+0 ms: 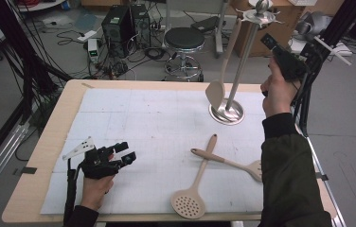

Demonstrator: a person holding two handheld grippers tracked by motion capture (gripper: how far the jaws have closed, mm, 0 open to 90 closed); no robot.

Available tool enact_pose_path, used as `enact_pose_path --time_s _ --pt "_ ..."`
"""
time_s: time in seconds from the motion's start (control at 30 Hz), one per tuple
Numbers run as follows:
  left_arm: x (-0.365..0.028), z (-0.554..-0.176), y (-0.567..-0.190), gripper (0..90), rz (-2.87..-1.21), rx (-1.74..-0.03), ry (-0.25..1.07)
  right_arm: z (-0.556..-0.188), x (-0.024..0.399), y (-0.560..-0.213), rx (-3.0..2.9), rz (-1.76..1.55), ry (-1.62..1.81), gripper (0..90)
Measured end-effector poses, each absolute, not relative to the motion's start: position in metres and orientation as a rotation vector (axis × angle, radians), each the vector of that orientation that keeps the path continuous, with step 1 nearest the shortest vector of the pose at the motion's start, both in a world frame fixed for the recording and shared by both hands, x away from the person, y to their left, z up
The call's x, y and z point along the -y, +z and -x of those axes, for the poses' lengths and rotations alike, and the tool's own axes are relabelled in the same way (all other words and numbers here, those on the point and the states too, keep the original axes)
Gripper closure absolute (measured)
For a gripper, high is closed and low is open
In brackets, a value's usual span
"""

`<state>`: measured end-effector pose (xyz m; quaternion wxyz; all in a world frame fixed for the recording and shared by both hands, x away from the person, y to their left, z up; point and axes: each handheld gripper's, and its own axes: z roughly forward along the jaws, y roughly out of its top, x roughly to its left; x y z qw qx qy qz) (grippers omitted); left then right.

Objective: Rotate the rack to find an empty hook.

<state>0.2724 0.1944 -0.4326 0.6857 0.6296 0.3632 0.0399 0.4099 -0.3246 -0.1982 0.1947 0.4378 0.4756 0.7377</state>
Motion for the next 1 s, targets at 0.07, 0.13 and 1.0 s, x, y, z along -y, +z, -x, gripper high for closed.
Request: enact_pose_path --time_s 0.07,0.13,1.0 --pt "-0.195 -0.273 -0.433 29.2 -1.408 -0.815 0.088 -0.412 0.322 -0.193 -1.328 -1.229 2.071 89.6" --pt "-0.194 -0.273 -0.433 29.2 -1.411 -0.812 0.088 -0.415 0.32 -0.189 -1.332 -1.226 2.064 89.5" --pt "-0.193 -0.275 -0.434 29.2 -1.42 -0.816 0.084 -0.423 0.305 -0.186 -1.366 -1.207 2.077 89.6"
